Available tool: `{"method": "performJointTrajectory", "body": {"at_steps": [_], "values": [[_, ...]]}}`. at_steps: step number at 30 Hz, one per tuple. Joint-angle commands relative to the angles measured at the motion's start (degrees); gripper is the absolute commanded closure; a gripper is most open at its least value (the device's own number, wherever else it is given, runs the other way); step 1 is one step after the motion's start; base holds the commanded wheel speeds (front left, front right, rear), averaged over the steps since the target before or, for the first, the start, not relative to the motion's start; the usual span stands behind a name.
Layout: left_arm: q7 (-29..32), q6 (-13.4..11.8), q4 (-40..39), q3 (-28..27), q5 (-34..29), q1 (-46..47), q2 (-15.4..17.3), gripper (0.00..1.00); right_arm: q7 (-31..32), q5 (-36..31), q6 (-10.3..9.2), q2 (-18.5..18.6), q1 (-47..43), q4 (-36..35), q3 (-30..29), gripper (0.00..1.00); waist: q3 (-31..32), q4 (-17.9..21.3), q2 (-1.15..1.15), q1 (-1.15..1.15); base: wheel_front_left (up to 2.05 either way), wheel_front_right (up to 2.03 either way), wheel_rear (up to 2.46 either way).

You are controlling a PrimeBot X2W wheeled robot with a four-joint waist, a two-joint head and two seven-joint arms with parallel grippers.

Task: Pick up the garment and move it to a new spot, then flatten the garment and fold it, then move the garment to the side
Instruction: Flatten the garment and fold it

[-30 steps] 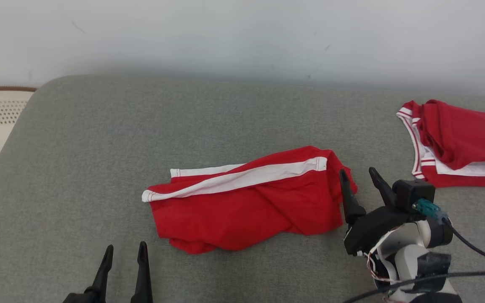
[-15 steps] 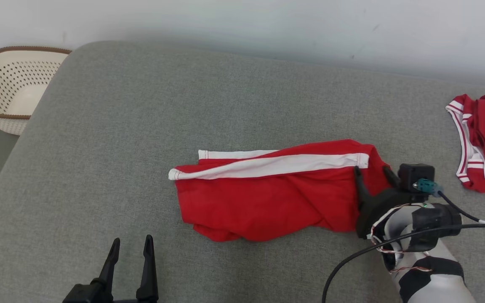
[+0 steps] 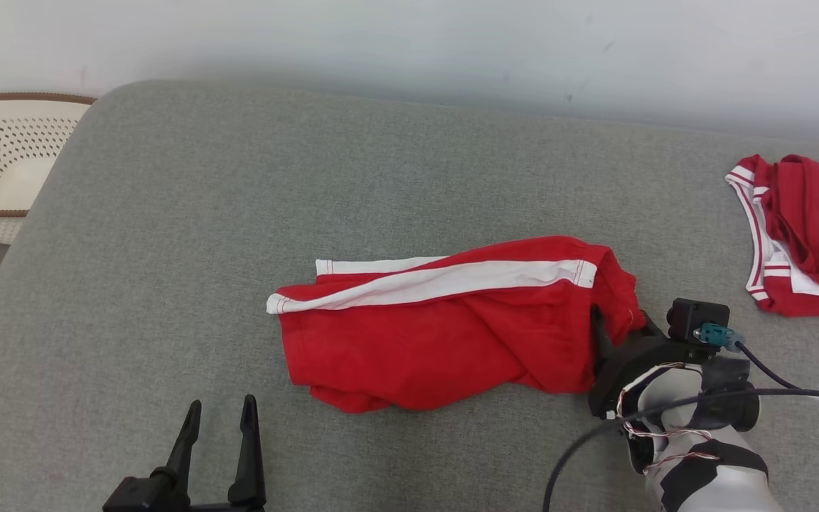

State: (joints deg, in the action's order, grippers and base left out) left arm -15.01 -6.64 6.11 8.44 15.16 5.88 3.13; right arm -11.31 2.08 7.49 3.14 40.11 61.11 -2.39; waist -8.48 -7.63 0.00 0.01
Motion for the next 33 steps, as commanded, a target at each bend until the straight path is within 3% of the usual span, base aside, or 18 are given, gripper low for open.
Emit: {"method": "performJointTrajectory", "body": {"at_steps": [1, 7, 8, 9, 15, 20, 25, 33], "values": [[-0.2, 0.1, 0.4, 0.1, -0.1, 0.2, -0.1, 0.00, -0.5, 1.7, 0.00, -0.4, 0.2, 0.6, 1.0, 0.00, -0.1, -0.2, 0.00, -0.01, 0.00, 0.00, 0.00], [-0.2, 0.4, 0.6, 0.0, 0.2, 0.2, -0.1, 0.00, -1.1, 8.0, 0.00, -0.3, 1.3, 2.9, 6.8, 0.00, -0.1, -0.9, 0.00, -0.01, 0.00, 0.00, 0.00], [-0.2, 0.4, 0.6, -0.2, 0.2, -0.1, -0.1, 0.00, -0.8, 8.8, 0.00, -0.4, 1.2, 3.3, 7.7, 0.53, 0.0, -0.9, 0.00, -0.01, 0.00, 0.00, 0.00], [-0.2, 0.4, 0.6, -0.2, 0.2, -0.3, -0.2, 0.00, -0.9, 9.6, 0.00, -0.4, 1.2, 3.6, 8.5, 1.00, 0.0, -1.0, 0.00, -0.01, 0.00, 0.00, 0.00], [-0.2, 0.1, 1.1, -1.2, 0.4, -1.7, -0.2, 0.00, -2.7, 11.3, 0.00, 0.0, 0.4, 3.8, 10.3, 1.00, 1.6, -0.5, 0.00, -0.01, 0.00, 0.00, 0.00], [-0.2, 0.0, 0.7, -1.8, 0.5, -3.0, -0.2, 0.00, -3.6, 11.6, 0.00, 3.5, -1.6, 1.8, 9.6, 1.00, 2.9, 0.5, 0.00, -0.01, 0.00, 0.00, 0.00], [-0.2, -0.3, 0.2, -2.0, 1.2, -4.0, -0.2, 0.00, -3.9, 12.6, 0.00, 7.1, -4.8, -2.1, 9.6, 1.00, 3.6, 1.9, 0.00, -0.01, 0.00, 0.00, 0.00], [-0.2, -0.9, -0.1, -1.7, 1.9, -5.1, -0.2, 0.00, -2.3, 15.1, 0.00, 8.8, -7.6, -10.1, 12.0, 1.00, 4.0, 3.9, 0.00, -0.01, 0.00, 0.00, 0.00]]}}
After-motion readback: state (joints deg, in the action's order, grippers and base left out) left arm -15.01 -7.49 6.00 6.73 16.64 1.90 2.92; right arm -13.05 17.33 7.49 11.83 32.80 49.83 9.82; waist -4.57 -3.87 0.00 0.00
